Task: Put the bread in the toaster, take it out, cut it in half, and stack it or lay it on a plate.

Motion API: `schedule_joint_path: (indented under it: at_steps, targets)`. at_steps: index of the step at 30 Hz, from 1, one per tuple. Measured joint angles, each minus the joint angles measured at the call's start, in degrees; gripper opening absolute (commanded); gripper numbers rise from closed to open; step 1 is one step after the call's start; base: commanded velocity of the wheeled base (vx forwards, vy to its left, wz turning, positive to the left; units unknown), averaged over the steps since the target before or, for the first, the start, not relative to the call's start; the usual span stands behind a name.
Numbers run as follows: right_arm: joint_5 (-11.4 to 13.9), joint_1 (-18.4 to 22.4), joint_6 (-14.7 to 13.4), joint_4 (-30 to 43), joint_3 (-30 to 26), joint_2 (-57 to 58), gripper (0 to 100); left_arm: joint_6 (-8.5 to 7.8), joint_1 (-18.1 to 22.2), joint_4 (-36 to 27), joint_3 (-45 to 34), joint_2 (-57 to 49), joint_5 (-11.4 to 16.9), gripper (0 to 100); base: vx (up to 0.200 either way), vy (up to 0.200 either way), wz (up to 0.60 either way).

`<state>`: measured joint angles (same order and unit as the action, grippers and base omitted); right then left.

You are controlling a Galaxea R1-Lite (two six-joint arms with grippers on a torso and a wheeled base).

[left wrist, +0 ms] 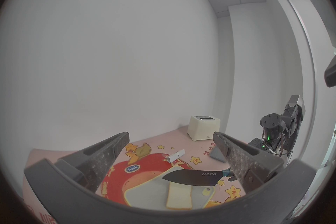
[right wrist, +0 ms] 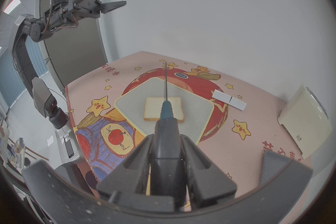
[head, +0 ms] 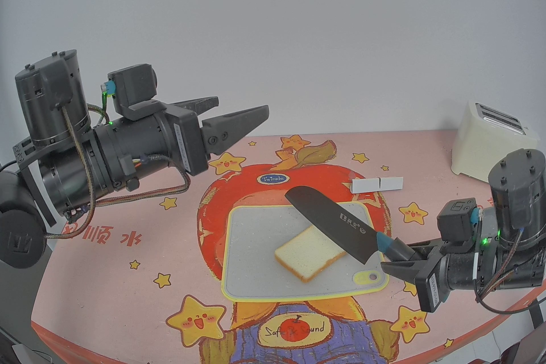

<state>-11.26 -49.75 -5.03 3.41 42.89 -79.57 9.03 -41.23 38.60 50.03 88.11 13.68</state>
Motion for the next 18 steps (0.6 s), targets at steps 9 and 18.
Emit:
schedule_joint_path:
  at_steps: [9,18]
  targets:
    - [-0.20,-0.11,-0.07,-0.02,0.44,-0.80,0,0.07,-0.04,2.29,0.49,2.84,0.35,0,0.000,0.000,0.00]
    - [-0.39,-0.39,-0.07,-0.02,0.91,-2.51,0,0.16,-0.35,3.44,1.15,7.12,0.88,0,0.000,0.000,0.00]
